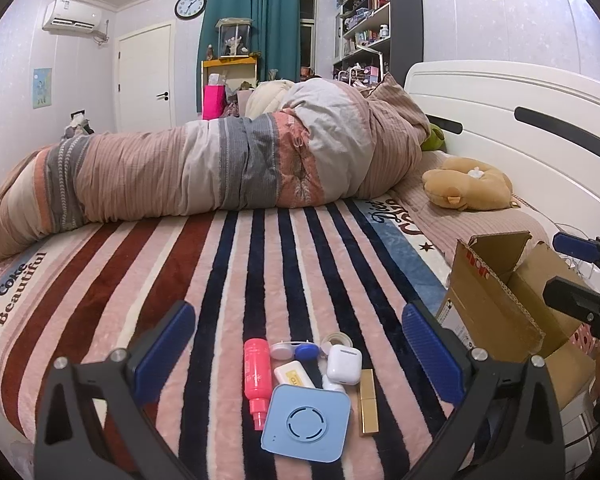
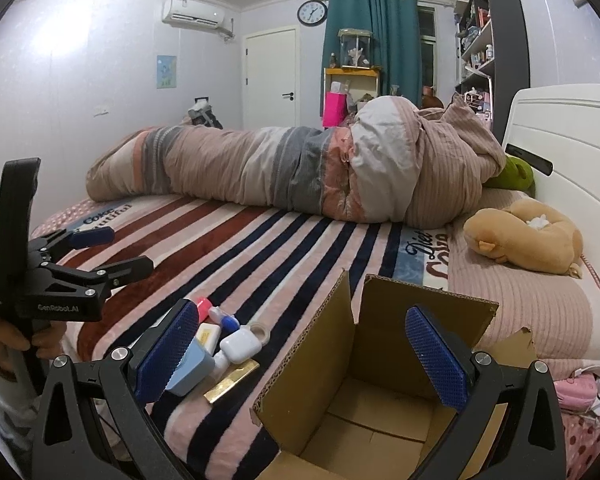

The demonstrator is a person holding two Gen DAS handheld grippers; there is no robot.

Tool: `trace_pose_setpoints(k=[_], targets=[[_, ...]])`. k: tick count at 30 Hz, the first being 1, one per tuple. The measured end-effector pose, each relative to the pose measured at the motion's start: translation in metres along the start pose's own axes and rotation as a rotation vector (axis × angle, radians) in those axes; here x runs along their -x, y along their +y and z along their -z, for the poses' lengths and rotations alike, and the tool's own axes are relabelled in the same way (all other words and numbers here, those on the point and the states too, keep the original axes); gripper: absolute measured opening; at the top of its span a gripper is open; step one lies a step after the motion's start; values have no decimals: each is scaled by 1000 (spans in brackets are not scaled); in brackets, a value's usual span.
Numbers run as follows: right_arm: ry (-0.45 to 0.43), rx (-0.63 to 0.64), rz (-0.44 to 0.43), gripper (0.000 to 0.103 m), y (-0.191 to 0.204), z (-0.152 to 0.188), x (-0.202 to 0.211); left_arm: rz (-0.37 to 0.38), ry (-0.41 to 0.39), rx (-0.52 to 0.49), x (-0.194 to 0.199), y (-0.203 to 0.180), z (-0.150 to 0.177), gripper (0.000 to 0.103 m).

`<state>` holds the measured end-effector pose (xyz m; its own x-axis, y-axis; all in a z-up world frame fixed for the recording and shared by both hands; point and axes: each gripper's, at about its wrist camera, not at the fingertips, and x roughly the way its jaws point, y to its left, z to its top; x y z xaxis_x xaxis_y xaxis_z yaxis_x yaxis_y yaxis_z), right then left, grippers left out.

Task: Organize rigid objects
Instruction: 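Grasp the light-blue square case with the right gripper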

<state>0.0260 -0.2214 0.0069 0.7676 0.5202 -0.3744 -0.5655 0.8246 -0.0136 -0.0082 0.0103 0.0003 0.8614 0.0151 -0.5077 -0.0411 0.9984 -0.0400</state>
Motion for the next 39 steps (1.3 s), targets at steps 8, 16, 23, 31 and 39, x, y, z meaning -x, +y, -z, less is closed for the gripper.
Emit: trace_pose_setpoints(k=[8, 16, 23, 31, 39], targets=[[23, 8, -26, 103, 1, 1, -3, 19, -3, 4, 2, 5, 1, 102], [28, 183, 15, 103, 39, -3, -1, 50, 11, -17, -1, 19, 5, 102], [131, 320, -97, 103, 102, -1, -37, 9, 59, -12, -9, 66, 28, 102], [368, 430, -219, 103, 171, 36, -112, -52, 159, -26, -34, 124, 74, 102], [510, 474, -180, 103, 180, 77, -178, 19, 262, -58, -64, 135, 103, 102]])
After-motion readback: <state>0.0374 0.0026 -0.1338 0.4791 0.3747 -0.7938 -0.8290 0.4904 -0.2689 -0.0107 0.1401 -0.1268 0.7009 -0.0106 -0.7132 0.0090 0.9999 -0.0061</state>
